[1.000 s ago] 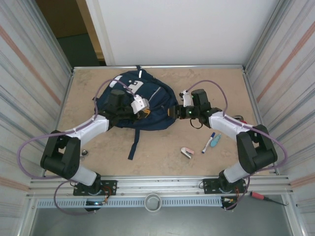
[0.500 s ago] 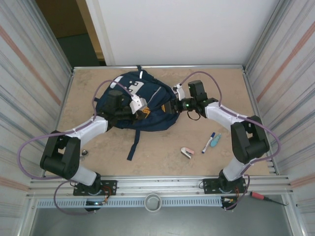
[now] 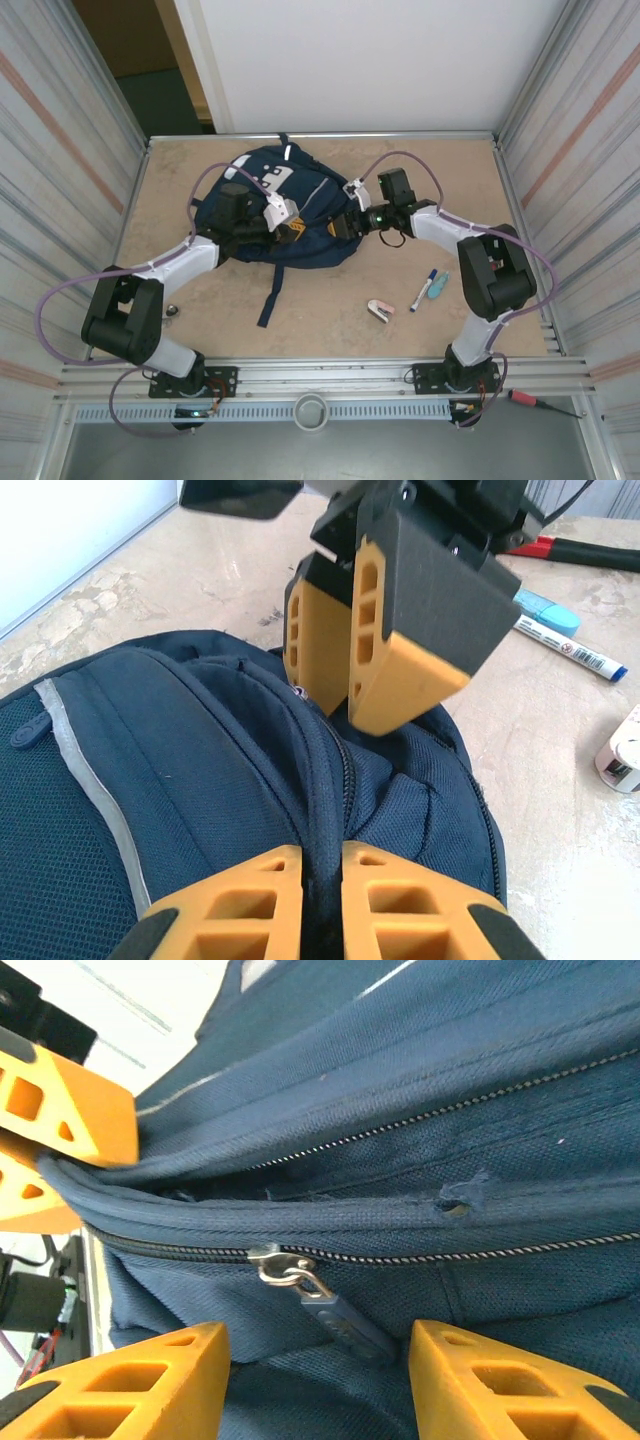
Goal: Pack books, pencil case, and school supplies into a backpack
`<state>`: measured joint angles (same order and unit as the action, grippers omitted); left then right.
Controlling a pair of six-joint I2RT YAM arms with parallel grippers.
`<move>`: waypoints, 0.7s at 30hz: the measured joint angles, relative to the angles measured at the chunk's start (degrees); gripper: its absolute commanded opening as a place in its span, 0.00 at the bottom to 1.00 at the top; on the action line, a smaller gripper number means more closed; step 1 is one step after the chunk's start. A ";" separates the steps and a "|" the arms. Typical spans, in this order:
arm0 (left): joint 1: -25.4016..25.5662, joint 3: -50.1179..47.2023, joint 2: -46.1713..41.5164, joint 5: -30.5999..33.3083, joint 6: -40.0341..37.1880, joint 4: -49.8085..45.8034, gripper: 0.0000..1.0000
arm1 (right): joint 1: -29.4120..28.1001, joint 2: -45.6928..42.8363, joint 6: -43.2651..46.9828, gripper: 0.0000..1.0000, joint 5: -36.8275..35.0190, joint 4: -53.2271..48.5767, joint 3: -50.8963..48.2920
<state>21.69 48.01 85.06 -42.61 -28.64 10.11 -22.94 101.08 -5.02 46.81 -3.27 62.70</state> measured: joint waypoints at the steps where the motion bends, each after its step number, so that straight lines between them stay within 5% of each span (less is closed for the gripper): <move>1: 0.00 0.00 0.00 -0.02 0.04 0.00 0.00 | -0.28 0.37 0.00 0.43 0.00 0.20 0.00; 16: -0.28 -0.04 -0.26 -0.44 0.22 0.04 0.00 | -0.90 -0.20 -1.66 0.00 0.02 5.68 -2.03; 21: -0.37 -0.59 -0.52 -0.44 0.00 0.07 0.00 | -0.61 -2.84 -3.17 0.00 -3.58 7.65 -4.87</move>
<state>21.32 47.42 84.53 -43.05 -28.64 10.17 -23.55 98.24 -8.19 43.22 4.38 57.82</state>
